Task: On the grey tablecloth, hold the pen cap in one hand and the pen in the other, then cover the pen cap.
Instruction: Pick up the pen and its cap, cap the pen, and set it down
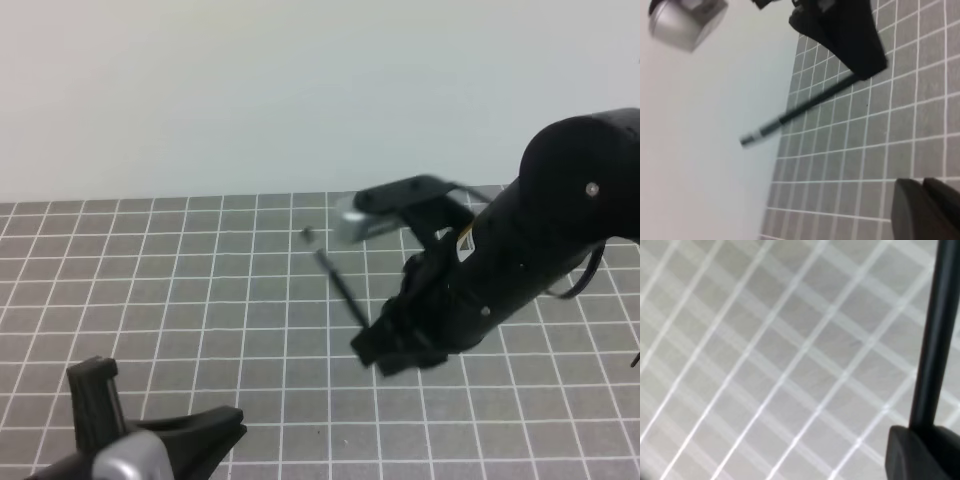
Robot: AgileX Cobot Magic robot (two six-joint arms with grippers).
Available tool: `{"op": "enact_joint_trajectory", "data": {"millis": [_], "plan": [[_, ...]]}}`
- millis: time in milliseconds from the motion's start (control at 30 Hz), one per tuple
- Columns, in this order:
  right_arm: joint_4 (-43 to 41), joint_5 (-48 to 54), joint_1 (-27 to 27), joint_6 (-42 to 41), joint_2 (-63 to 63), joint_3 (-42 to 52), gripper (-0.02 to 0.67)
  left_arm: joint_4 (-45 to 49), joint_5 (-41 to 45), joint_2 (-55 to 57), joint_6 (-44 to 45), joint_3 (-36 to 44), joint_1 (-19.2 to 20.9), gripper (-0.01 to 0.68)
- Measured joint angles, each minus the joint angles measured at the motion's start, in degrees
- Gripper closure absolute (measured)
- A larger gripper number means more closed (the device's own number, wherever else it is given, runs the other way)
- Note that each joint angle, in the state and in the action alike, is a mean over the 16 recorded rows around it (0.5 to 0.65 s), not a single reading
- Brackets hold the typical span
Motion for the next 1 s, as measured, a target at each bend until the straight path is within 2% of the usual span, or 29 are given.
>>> {"op": "enact_joint_trajectory", "data": {"millis": [233,400,567,833,1000], "plan": [[-9.94,-6.08,-1.21,15.81,0.66,3.10,0.583,0.00,0.40,0.00,-10.58,-0.01,0.04,0.671],[-12.66,-8.56,-2.48,22.58,2.24,6.16,0.584,0.00,0.37,0.00,-17.83,-0.08,1.35,0.672],[-11.33,-11.18,-3.63,24.19,4.54,8.59,0.588,0.00,0.60,0.00,-24.87,-0.82,4.84,0.672],[-8.80,-15.07,-4.30,23.82,8.60,9.24,0.588,0.03,1.73,0.00,-37.03,-2.61,12.55,0.672],[-7.59,-16.53,-4.52,23.26,11.58,8.64,0.588,0.11,2.79,0.00,-41.86,-3.51,15.50,0.673]]}}
